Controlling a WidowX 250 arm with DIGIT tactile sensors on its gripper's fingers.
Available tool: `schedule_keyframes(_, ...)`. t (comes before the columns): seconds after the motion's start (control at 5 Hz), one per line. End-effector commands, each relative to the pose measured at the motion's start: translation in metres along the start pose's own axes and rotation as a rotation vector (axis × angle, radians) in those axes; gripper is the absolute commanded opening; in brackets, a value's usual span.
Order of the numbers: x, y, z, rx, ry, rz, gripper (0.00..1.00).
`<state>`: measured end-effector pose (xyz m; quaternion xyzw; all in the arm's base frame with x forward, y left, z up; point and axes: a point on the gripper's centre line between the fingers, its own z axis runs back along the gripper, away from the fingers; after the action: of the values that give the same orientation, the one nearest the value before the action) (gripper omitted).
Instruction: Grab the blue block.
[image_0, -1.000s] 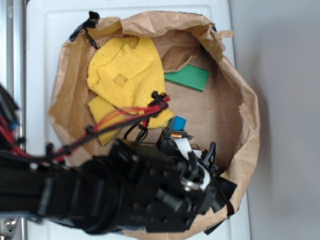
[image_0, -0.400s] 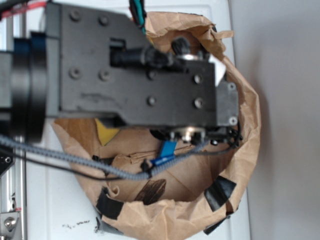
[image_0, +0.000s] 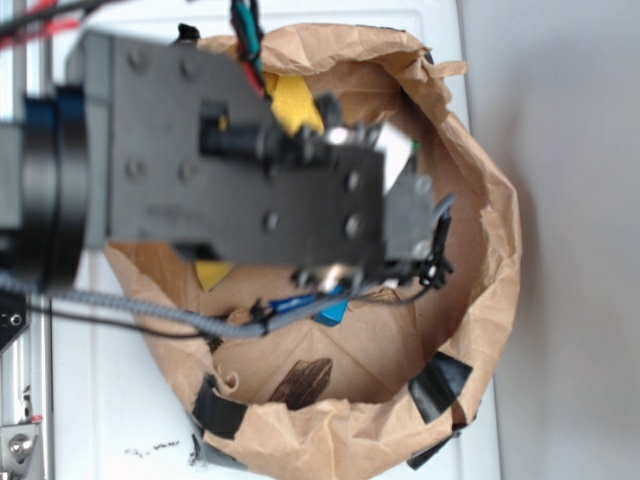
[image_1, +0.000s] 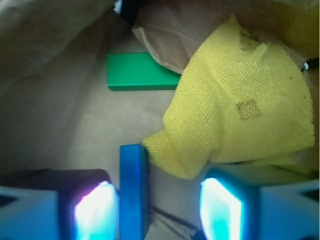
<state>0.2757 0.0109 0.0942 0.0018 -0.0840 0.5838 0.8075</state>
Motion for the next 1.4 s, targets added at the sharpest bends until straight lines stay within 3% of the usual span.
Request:
schedule_keyframes(0.0, -0.005, -0.008, -0.033, -0.056, -0.08, -0.002, 1.0)
schedule_keyframes(0.4, -0.014, -0.03, -0.04, -0.028, -0.089, 0.014, 1.0)
schedule_keyframes(0.6, -0.012, -0.031, -0.04, -0.019, -0.089, 0.038, 0.0)
schedule_keyframes(0.8, -0.012, -0.031, -0.043, -0.016, -0.103, 0.032, 0.0)
schedule_keyframes(1.2, -0.009, -0.04, -0.022, -0.027, -0.069, -0.012, 0.0)
